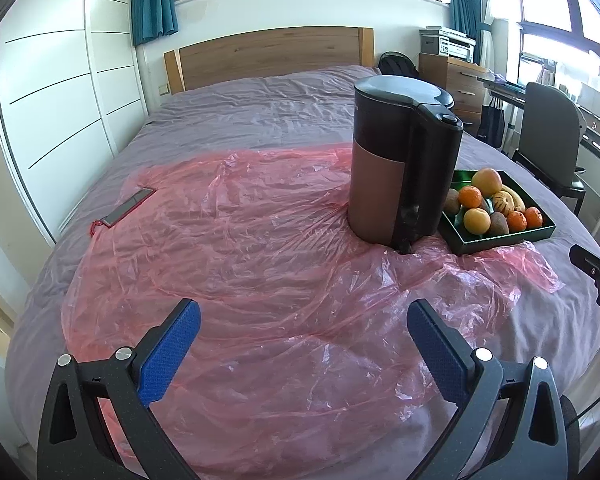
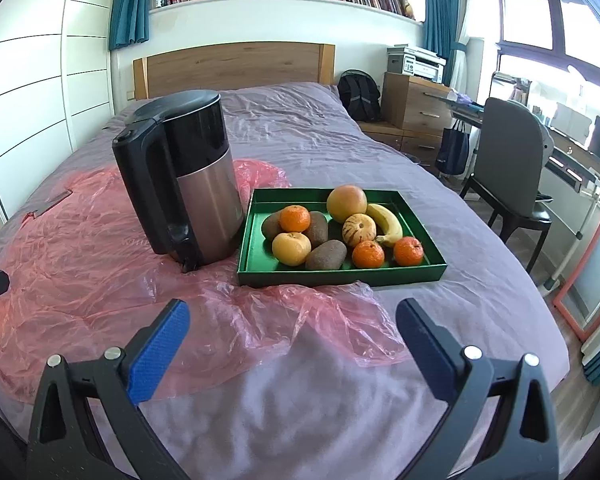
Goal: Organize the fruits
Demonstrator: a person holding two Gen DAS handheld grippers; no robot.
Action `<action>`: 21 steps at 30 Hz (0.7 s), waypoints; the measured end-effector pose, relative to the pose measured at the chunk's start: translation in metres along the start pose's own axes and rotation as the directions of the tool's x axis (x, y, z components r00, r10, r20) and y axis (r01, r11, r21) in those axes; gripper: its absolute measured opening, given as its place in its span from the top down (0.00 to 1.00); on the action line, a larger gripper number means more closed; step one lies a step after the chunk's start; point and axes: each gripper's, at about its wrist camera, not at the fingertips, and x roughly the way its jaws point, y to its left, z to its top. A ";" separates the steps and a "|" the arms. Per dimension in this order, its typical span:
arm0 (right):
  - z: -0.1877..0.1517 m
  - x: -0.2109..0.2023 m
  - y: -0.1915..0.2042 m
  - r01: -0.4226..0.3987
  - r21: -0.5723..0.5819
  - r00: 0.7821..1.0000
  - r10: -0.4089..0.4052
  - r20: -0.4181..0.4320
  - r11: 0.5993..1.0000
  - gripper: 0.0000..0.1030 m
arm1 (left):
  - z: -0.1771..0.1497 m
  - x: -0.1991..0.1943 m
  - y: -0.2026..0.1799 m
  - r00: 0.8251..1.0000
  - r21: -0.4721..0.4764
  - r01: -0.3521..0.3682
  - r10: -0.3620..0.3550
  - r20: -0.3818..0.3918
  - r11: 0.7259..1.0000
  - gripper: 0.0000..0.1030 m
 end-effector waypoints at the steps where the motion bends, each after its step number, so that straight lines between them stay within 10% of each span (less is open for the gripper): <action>1: 0.000 0.000 -0.002 0.003 0.004 1.000 -0.003 0.001 1.000 0.00 | 0.001 0.000 -0.001 1.000 0.001 0.002 -0.002 0.000 1.000 0.01; 21: -0.003 -0.002 -0.032 0.039 0.061 0.999 -0.039 0.000 0.997 0.00 | 0.003 -0.002 -0.021 1.000 0.034 0.027 -0.027 0.001 0.999 0.01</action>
